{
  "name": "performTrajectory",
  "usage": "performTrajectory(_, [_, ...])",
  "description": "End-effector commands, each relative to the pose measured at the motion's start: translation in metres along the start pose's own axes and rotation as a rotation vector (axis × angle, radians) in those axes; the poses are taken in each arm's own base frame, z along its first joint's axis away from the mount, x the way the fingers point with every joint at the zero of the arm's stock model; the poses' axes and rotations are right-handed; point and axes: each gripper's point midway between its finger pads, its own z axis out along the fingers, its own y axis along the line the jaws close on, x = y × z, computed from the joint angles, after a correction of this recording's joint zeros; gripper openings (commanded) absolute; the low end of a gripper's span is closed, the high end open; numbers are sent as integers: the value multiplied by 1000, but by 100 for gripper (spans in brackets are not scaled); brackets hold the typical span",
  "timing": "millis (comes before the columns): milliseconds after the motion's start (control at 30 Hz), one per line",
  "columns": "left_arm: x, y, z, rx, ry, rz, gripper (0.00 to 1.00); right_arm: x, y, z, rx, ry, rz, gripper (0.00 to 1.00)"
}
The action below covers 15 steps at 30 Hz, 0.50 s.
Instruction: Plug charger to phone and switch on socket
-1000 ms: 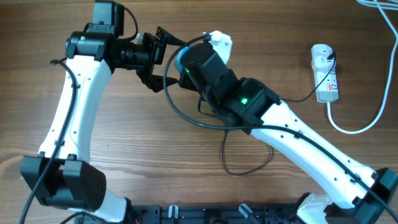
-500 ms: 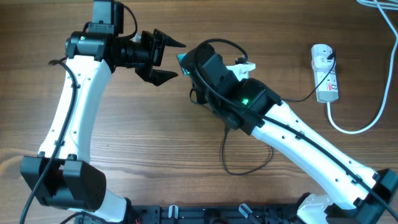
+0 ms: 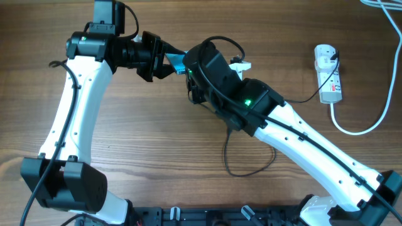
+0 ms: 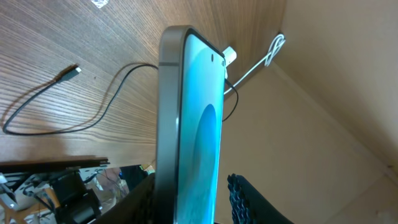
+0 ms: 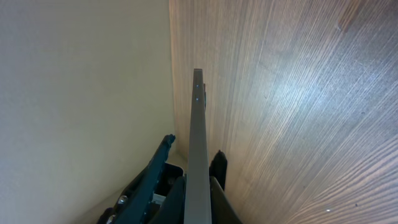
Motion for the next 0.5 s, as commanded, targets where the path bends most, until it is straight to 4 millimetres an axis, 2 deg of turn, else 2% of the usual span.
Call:
performTrajectory(0, [8,-4,-7,20,1,22,37,6,15,-18,-44,44,36,5])
performTrajectory(100, [8,-4,-7,20,0,22,34,6,15,-18,-44,44,36,4])
performTrajectory(333, [8,-4,-7,20,0,23,17,12,14,-18,-36,74,36,6])
performTrajectory(367, [8,-4,-7,20,0,23,15,12,14,-18,-36,74,36,9])
performTrajectory(400, [8,-4,-7,20,0,23,12,12,14,-18,-36,74,35,20])
performTrajectory(433, [8,-4,-7,20,0,23,9,13,14,-18,-34,78,31,38])
performTrajectory(467, [8,-4,-7,20,0,23,6,13,14,-18,-37,80,-5,60])
